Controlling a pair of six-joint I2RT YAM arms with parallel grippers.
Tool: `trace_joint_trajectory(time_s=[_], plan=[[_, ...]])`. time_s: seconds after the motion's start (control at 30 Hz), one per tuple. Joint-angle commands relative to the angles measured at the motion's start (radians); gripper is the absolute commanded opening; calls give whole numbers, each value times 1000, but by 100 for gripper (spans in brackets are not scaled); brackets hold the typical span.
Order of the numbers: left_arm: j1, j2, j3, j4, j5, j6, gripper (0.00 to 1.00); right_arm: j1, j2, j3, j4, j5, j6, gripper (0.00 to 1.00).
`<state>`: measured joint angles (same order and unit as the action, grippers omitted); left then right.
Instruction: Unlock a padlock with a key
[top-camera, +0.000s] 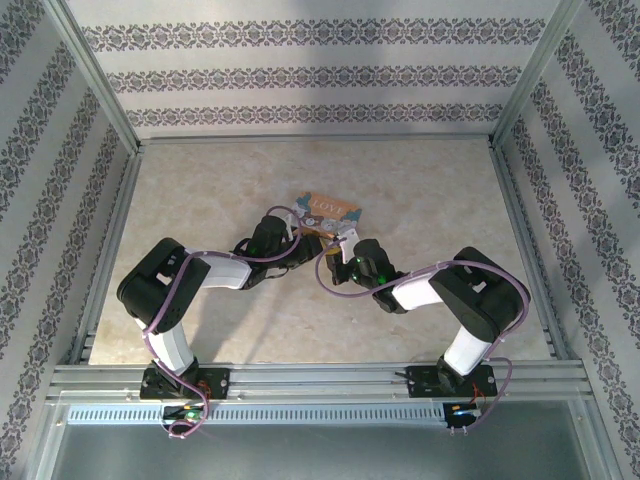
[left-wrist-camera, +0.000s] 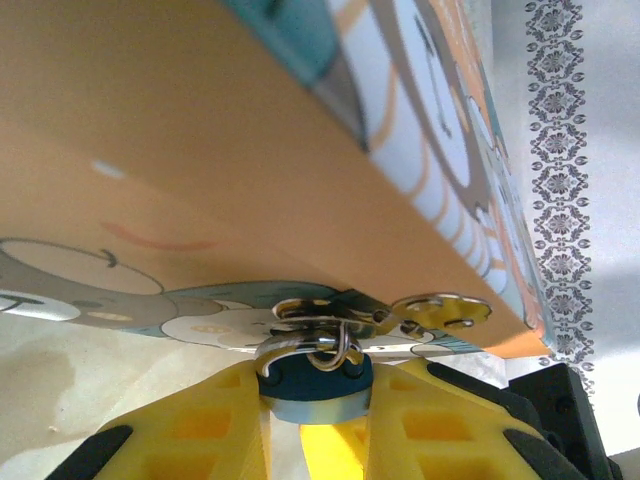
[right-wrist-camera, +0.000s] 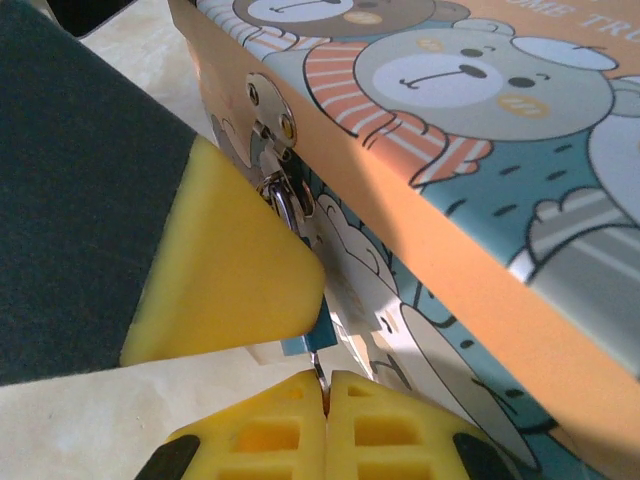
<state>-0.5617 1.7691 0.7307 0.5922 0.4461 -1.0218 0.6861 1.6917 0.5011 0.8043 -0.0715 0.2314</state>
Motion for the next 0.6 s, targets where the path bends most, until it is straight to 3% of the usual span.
trace_joint_trajectory(time_s=[0.0,0.57], plan=[[-32,23,11,4,97,4,24,-7,-6,76,130,-25,-7,0],[-33,79,21,55,105,-36,24,1,38,37,138,-17,82,0]])
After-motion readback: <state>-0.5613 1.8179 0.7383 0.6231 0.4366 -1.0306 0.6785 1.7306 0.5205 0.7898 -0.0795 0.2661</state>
